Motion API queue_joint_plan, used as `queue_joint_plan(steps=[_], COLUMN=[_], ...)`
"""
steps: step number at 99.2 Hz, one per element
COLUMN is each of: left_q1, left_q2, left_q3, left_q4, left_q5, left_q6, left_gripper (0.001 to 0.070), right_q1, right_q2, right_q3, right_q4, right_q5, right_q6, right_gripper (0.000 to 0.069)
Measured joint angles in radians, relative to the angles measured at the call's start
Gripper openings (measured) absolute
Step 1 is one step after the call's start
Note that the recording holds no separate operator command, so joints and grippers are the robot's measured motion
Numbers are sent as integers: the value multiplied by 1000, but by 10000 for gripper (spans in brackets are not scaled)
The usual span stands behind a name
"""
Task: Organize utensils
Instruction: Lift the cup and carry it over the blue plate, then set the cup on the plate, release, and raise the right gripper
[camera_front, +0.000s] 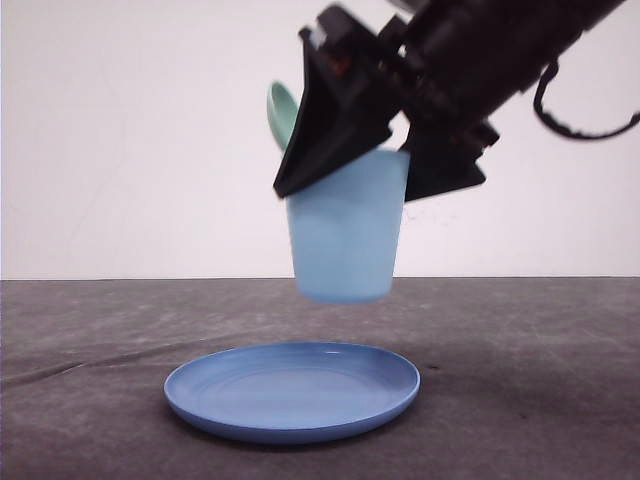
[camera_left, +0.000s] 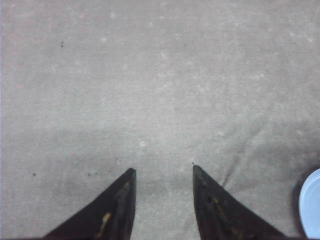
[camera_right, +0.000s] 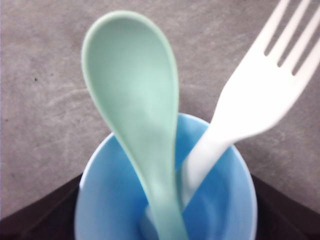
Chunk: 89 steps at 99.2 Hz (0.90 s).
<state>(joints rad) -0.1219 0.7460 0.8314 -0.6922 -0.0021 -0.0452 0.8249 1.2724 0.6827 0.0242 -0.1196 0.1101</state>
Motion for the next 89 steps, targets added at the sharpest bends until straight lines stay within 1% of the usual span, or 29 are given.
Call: queue_joint_plan(steps=[34,55,75,78,81,89], left_q1=[0,0,0,0,0,0], left_q2=[0,0,0,0,0,0], left_q3=[0,0,0,0,0,0], left_q4=[1,1,1,1,1,1], left_q5=[0,0,0,0,0,0], left_q6=[0,0,0,0,0,0], left_gripper=[199,199,199,199,199,199], right_q1=[30,43,43,43,43,44], right_q2=[155,229,231,231,232,233], right_q3=[-1,-2,-1,-1,-1,-1], right_q4=[138,171,177,176,176,174], right_q5=[-10,-11,-11,-12,-13,-18], right_q6=[0,0,0,0,0,2], right_gripper=[505,505,506,516,540,638])
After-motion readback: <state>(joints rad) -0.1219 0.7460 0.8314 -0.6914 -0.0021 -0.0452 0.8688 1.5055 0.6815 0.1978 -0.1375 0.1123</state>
